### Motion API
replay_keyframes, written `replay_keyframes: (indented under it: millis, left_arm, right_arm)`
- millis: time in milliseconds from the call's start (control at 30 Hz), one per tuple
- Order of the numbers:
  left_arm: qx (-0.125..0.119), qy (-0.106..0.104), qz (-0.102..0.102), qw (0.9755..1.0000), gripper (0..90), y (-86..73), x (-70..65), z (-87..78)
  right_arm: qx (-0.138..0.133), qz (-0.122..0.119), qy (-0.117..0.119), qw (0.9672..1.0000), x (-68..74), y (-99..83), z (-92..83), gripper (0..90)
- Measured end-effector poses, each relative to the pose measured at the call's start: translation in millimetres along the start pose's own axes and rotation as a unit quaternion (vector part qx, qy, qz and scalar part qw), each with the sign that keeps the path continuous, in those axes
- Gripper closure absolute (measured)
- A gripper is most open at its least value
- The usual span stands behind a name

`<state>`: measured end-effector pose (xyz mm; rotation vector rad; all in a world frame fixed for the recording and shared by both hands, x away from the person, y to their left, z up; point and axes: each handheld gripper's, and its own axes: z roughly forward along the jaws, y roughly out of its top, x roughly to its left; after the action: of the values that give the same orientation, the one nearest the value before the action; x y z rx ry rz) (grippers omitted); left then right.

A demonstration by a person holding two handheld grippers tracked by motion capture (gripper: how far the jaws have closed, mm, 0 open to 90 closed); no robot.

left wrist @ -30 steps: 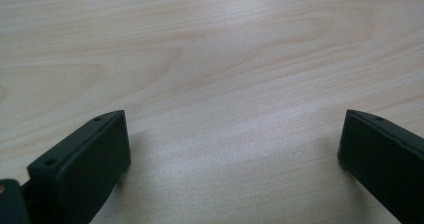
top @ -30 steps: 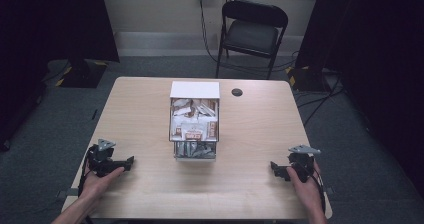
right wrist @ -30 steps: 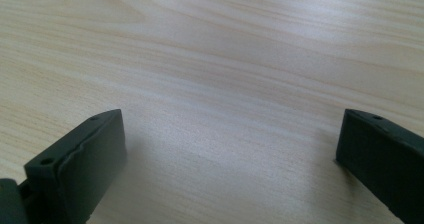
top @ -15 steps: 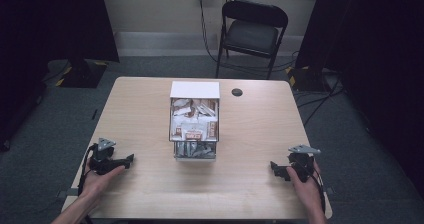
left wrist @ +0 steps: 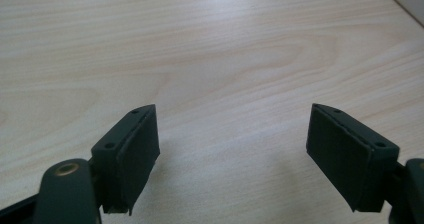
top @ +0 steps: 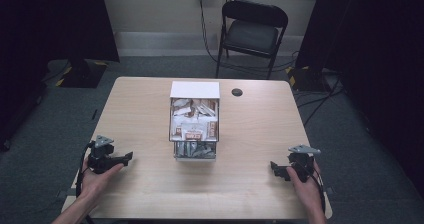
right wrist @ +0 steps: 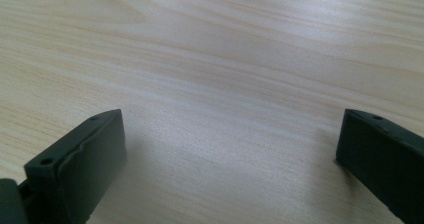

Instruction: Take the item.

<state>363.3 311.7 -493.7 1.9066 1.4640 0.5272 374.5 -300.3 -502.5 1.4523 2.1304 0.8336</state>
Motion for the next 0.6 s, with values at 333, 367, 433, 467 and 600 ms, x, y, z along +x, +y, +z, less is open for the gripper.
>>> replay_keyframes:
  millis: [333,367,433,467,600]
  left_arm:
    - [-0.003,-0.027,-0.007,0.9996,24.6,6.6,-4.3,-7.6]
    - [-0.007,-0.029,-0.008,0.9995,25.0,7.2,-4.8,-8.9]
    - [-0.011,-0.029,-0.004,0.9995,26.9,8.5,-5.3,-11.6]
    - [-0.013,-0.026,-0.005,0.9996,27.2,9.2,-5.5,-13.2]
    - [-0.015,-0.031,-0.013,0.9993,28.4,11.3,-6.5,-17.2]
  right_arm:
    - [0.0,0.0,0.0,1.0,0.0,0.0,0.0,0.0]
    - [0.0,0.0,0.0,1.0,0.0,0.0,0.0,0.0]
    - [0.0,0.0,0.0,1.0,0.0,0.0,0.0,0.0]
    - [0.0,0.0,0.0,1.0,0.0,0.0,0.0,0.0]
    - [0.0,0.0,0.0,1.0,0.0,0.0,0.0,0.0]
